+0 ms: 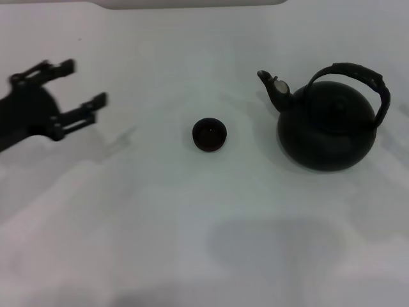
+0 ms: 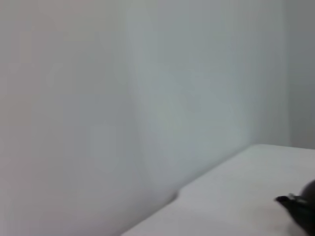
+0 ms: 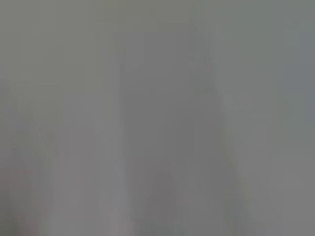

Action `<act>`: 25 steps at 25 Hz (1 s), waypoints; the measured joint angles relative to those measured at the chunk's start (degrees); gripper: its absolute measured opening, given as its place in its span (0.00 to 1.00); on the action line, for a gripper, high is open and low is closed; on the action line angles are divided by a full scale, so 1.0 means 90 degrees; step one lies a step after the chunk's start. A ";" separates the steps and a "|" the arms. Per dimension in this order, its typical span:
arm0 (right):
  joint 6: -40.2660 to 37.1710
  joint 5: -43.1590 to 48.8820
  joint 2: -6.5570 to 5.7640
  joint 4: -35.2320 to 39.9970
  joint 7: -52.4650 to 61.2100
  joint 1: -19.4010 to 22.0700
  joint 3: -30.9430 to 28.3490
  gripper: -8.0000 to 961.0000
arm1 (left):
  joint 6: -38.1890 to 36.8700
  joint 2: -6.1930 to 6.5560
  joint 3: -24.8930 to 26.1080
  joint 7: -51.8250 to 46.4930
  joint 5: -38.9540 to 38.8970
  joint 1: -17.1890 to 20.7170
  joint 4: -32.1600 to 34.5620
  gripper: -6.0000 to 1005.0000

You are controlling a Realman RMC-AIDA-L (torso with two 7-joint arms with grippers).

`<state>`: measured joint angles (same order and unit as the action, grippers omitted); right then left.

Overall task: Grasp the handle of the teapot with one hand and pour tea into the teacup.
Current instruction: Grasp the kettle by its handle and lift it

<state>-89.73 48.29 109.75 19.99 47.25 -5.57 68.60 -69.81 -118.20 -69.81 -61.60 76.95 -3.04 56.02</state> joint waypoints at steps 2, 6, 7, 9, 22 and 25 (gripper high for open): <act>0.0171 0.0366 -0.0115 0.0069 0.0522 0.0011 -0.0002 0.77 | -0.0080 -0.0003 0.0226 0.0001 0.0018 0.0112 0.0000 0.78; 0.0666 0.1300 -0.0107 0.0606 0.1471 0.0021 -0.0009 0.77 | -0.0101 -0.0004 0.0371 0.0025 0.0082 0.0195 -0.0001 0.78; 0.0836 0.1502 -0.0049 0.0771 0.1655 0.0029 -0.0012 0.77 | -0.0102 -0.0003 0.0383 0.0035 0.0097 0.0198 -0.0006 0.78; 0.1244 0.1861 0.0110 0.1157 0.1973 0.0057 -0.0012 0.77 | -0.0102 -0.0002 0.0388 0.0058 0.0132 0.0185 -0.0048 0.78; 0.2009 0.2146 0.0455 0.1952 0.2243 0.0211 -0.0272 0.76 | -0.0109 -0.0045 0.0375 0.0067 0.0161 0.0221 -0.0220 0.78; 0.2101 0.2153 0.0441 0.1954 0.2266 0.0241 -0.0340 0.73 | -0.0112 -0.0054 0.0365 0.0067 0.0162 0.0225 -0.0267 0.78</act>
<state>-70.82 67.66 113.72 37.58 67.64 -3.40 65.54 -70.81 -118.69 -66.53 -60.99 78.40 -1.02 53.62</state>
